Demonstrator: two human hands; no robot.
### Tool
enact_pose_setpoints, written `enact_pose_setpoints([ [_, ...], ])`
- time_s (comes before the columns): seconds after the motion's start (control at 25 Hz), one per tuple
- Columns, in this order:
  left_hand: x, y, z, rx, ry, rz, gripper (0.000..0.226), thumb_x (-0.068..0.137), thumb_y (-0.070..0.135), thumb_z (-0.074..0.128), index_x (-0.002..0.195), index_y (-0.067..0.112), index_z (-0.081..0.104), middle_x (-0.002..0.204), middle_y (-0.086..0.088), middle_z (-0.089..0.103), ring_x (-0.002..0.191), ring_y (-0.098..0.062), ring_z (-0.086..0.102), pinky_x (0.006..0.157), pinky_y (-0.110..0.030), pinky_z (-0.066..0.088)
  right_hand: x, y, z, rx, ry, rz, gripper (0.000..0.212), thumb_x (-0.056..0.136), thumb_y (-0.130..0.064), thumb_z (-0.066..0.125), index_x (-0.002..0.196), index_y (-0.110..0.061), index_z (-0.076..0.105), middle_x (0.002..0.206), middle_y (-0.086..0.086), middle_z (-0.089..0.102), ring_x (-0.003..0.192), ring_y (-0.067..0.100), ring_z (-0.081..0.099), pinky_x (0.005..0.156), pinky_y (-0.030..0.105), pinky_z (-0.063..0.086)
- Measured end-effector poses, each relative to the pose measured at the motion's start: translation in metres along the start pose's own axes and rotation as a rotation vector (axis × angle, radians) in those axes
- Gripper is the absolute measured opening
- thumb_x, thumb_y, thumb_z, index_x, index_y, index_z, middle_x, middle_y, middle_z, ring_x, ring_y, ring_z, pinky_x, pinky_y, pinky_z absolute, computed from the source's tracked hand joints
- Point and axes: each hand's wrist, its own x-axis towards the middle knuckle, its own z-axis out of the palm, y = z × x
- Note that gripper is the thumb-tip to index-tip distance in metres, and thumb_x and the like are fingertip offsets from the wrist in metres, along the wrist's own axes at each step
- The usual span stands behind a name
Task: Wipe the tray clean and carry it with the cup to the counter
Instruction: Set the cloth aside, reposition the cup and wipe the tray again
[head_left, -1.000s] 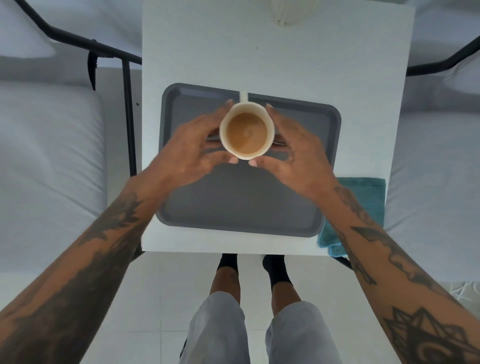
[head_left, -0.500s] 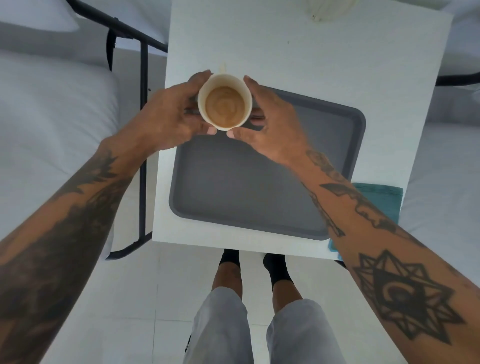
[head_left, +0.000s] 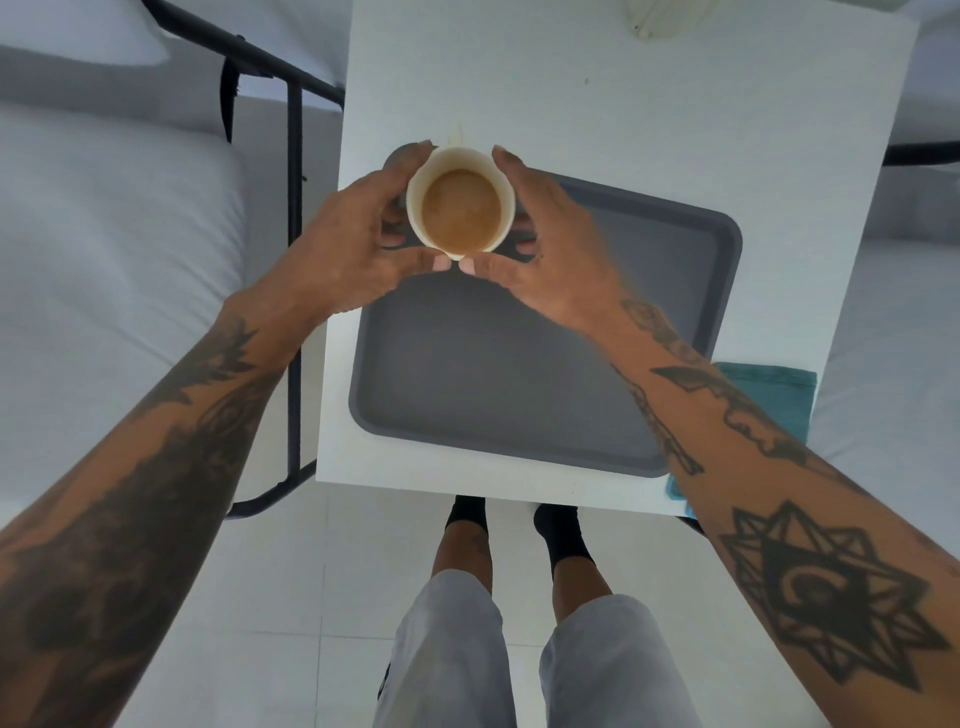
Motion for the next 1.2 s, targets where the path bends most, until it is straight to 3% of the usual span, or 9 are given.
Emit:
enact_pose_setpoints([
  [0.12, -0.011, -0.009, 0.008, 0.038, 0.097, 0.005, 0.079, 0.081, 0.023, 0.081, 0.148, 0.030, 0.038, 0.134, 0.009, 0.052, 0.108, 0.007, 0.058, 0.087, -0.013, 0.052, -0.015, 0.001, -0.009, -0.008, 0.032, 0.041, 0.089, 0.078, -0.048, 0.074, 0.152, -0.032, 0.026, 0.152, -0.004, 0.039, 0.126, 0.016, 0.053, 0.101, 0.037, 0.049],
  [0.24, -0.043, -0.038, 0.038, 0.274, 0.351, 0.058, 0.060, 0.086, 0.025, 0.071, 0.140, 0.013, 0.048, 0.136, -0.011, 0.051, 0.121, -0.019, 0.054, 0.097, -0.039, 0.053, -0.094, 0.038, -0.024, -0.021, 0.451, 0.258, 0.056, 0.087, -0.040, 0.067, 0.138, -0.024, 0.049, 0.137, 0.001, 0.051, 0.117, 0.017, 0.057, 0.100, 0.033, 0.048],
  [0.32, -0.068, -0.055, 0.069, 0.474, 0.306, 0.128, 0.057, 0.090, 0.030, 0.066, 0.139, 0.006, 0.051, 0.145, -0.019, 0.048, 0.136, -0.031, 0.044, 0.106, -0.048, 0.045, -0.165, 0.081, -0.033, -0.182, 0.582, 0.503, 0.050, 0.086, -0.033, 0.064, 0.132, -0.017, 0.055, 0.133, 0.011, 0.050, 0.122, 0.028, 0.050, 0.106, 0.042, 0.043],
  [0.44, -0.086, -0.066, 0.112, 0.732, 0.059, 0.112, 0.081, 0.093, 0.058, 0.052, 0.154, 0.010, 0.031, 0.164, -0.019, 0.021, 0.153, -0.035, 0.016, 0.118, -0.054, 0.029, -0.235, 0.129, -0.031, -0.315, 0.411, 0.817, 0.066, 0.084, -0.031, 0.071, 0.142, -0.017, 0.044, 0.135, 0.025, 0.037, 0.123, 0.043, 0.041, 0.101, 0.047, 0.042],
  [0.68, -0.085, -0.067, 0.132, 0.856, 0.016, -0.007, 0.096, 0.089, 0.076, 0.033, 0.160, 0.015, 0.008, 0.167, -0.016, -0.001, 0.154, -0.035, -0.005, 0.124, -0.055, 0.010, -0.229, 0.149, -0.063, -0.301, 0.516, 0.689, 0.043, 0.089, -0.023, 0.044, 0.125, -0.003, 0.056, 0.116, 0.029, 0.052, 0.103, 0.042, 0.053, 0.088, 0.038, 0.041],
  [0.88, -0.083, -0.068, 0.136, 0.889, 0.005, -0.018, 0.097, 0.088, 0.076, 0.032, 0.159, 0.014, 0.008, 0.167, -0.017, -0.001, 0.154, -0.036, -0.005, 0.123, -0.057, 0.011, -0.171, 0.095, -0.072, -0.295, 0.646, 0.383, 0.024, 0.094, -0.018, 0.049, 0.109, -0.005, 0.063, 0.105, 0.018, 0.057, 0.090, 0.026, 0.055, 0.078, 0.029, 0.039],
  [1.0, -0.083, -0.070, 0.134, 0.910, 0.023, -0.009, 0.099, 0.087, 0.077, 0.033, 0.159, 0.015, 0.010, 0.167, -0.018, 0.000, 0.154, -0.037, -0.004, 0.122, -0.059, 0.010, -0.135, 0.087, -0.022, -0.548, 0.450, 0.232, 0.037, 0.090, -0.034, 0.055, 0.118, -0.011, 0.065, 0.130, 0.019, 0.054, 0.115, 0.038, 0.054, 0.093, 0.044, 0.041],
  [1.08, -0.081, -0.072, 0.133, 0.927, 0.035, 0.001, 0.101, 0.085, 0.080, 0.033, 0.160, 0.016, 0.008, 0.167, -0.018, -0.001, 0.153, -0.038, -0.006, 0.122, -0.061, 0.007, -0.113, 0.092, 0.009, -0.627, 0.339, 0.166, 0.053, 0.096, -0.038, 0.047, 0.141, -0.011, 0.049, 0.153, 0.020, 0.037, 0.141, 0.039, 0.034, 0.113, 0.050, 0.028],
  [1.2, -0.079, -0.076, 0.136, 0.943, 0.021, 0.001, 0.103, 0.085, 0.081, 0.030, 0.159, 0.013, 0.006, 0.166, -0.021, -0.003, 0.153, -0.041, -0.006, 0.121, -0.062, 0.003, -0.087, 0.083, 0.045, -0.618, 0.287, 0.138, 0.060, 0.102, -0.034, 0.034, 0.153, -0.004, 0.026, 0.161, 0.021, 0.019, 0.149, 0.043, 0.012, 0.120, 0.058, 0.012],
])
